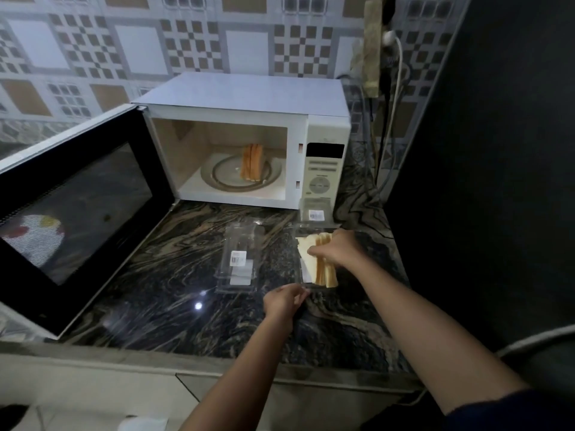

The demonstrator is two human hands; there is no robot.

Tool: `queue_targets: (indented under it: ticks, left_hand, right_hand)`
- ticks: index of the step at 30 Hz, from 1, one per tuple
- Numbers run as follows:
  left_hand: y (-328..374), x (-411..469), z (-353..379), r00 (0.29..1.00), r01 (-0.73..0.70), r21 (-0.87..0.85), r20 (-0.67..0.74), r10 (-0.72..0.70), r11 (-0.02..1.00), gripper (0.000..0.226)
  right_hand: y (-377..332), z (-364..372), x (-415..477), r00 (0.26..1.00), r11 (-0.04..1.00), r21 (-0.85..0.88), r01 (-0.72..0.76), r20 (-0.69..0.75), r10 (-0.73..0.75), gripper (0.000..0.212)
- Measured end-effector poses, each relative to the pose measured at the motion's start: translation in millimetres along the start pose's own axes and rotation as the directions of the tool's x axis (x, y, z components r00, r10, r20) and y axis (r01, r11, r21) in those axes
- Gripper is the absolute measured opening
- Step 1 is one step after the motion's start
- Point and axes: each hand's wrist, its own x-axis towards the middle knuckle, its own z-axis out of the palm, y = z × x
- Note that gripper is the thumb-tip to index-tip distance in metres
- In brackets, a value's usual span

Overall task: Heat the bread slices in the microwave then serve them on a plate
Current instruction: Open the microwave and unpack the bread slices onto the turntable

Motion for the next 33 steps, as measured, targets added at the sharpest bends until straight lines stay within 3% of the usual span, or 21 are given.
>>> queue_targets:
  ticks: [7, 13, 16, 20, 23, 25, 29, 33]
  left_hand:
    - [-4.2, 5.9, 1.9, 0.989, -0.146, 0.157, 0.035, 0.142, 0.977, 0.008]
    - [-12.1, 7.6, -0.8, 0.987, -0.154, 0.195, -0.019, 0.161, 0.969, 0.013]
    - [-18.5, 6.6, -4.8, 0.970, -0.227, 0.332, -0.004, 0.242, 0.915, 0.028]
    - [-21.4, -9.2, -20.3, 0.884, -0.443, 0.616, 0.183, 0.429, 0.651, 0.045]
    - [-26.8, -10.0, -45.6, 0.788, -0.528, 0.820, 0.376, 0.489, 0.221, 0.055]
    - [-29.2, -8.6, -66.4, 0.766, -0.512, 0.858, 0.438, 0.470, 0.036, 0.057]
    - [-23.2, -9.6, -104.4, 0.738, -0.509, 0.846, 0.525, 0.424, -0.160, 0.059]
    - [-9.5, -11.3, -142.1, 0.712, -0.493, 0.839, 0.540, 0.449, -0.229, 0.059]
  right_hand:
    - [39.3, -40.8, -25.5, 0.995, 0.991, -0.131, -0.019, -0.104, 0.005, 0.041]
    - [64.9, -64.7, -41.7, 0.966, 0.994, -0.076, -0.081, -0.252, 0.059, 0.058]
    - [62.7, -74.1, -46.3, 0.952, 0.999, -0.015, -0.036, -0.306, 0.030, 0.054]
    - [40.3, -79.2, -50.3, 0.921, 0.998, 0.039, 0.055, -0.389, -0.036, 0.050]
    - [14.6, -69.1, -53.5, 0.896, 0.990, 0.058, 0.132, -0.435, -0.094, 0.046]
    - [-5.4, -58.4, -56.8, 0.877, 0.981, 0.050, 0.187, -0.459, -0.144, 0.041]
    - [-46.8, -35.0, -58.0, 0.872, 0.964, 0.067, 0.257, -0.446, -0.202, 0.037]
    - [-85.6, -5.1, -52.1, 0.896, 0.951, 0.075, 0.301, -0.364, -0.255, 0.045]
